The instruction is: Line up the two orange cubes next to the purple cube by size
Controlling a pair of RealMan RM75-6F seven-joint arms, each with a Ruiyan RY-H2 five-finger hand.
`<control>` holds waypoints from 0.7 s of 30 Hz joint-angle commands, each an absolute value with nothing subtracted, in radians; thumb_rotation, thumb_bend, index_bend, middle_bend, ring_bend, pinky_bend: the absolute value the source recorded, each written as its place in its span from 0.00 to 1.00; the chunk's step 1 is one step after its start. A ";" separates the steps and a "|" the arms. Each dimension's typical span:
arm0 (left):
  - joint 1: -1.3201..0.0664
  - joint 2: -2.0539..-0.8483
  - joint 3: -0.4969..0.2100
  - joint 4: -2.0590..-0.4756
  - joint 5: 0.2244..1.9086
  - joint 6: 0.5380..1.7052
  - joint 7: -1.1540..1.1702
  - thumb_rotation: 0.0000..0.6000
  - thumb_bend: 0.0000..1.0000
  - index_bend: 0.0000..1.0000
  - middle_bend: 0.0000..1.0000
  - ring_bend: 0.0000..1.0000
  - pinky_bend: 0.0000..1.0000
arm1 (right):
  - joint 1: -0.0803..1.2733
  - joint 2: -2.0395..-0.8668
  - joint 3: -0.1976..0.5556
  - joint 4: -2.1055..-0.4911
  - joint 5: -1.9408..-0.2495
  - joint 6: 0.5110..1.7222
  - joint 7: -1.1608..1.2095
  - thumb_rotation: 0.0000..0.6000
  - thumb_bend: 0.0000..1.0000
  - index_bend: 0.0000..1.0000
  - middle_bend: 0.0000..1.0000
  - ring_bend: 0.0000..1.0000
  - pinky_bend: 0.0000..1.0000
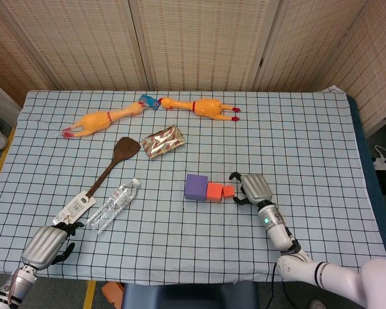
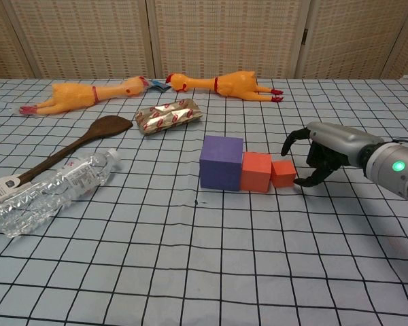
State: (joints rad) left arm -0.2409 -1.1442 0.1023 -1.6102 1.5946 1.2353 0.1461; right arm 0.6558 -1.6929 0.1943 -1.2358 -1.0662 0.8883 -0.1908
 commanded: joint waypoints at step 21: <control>-0.240 -1.145 0.103 -1.611 1.595 1.235 0.148 1.00 0.48 0.27 0.42 0.38 0.61 | 0.627 -1.562 0.171 -1.404 -0.968 0.886 -0.293 1.00 0.34 0.26 0.98 0.91 0.99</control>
State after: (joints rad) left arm -0.2404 -1.1451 0.1030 -1.6105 1.5955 1.2347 0.1476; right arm 0.6257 -1.5663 0.1718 -1.3999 -0.9757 0.8899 -0.2848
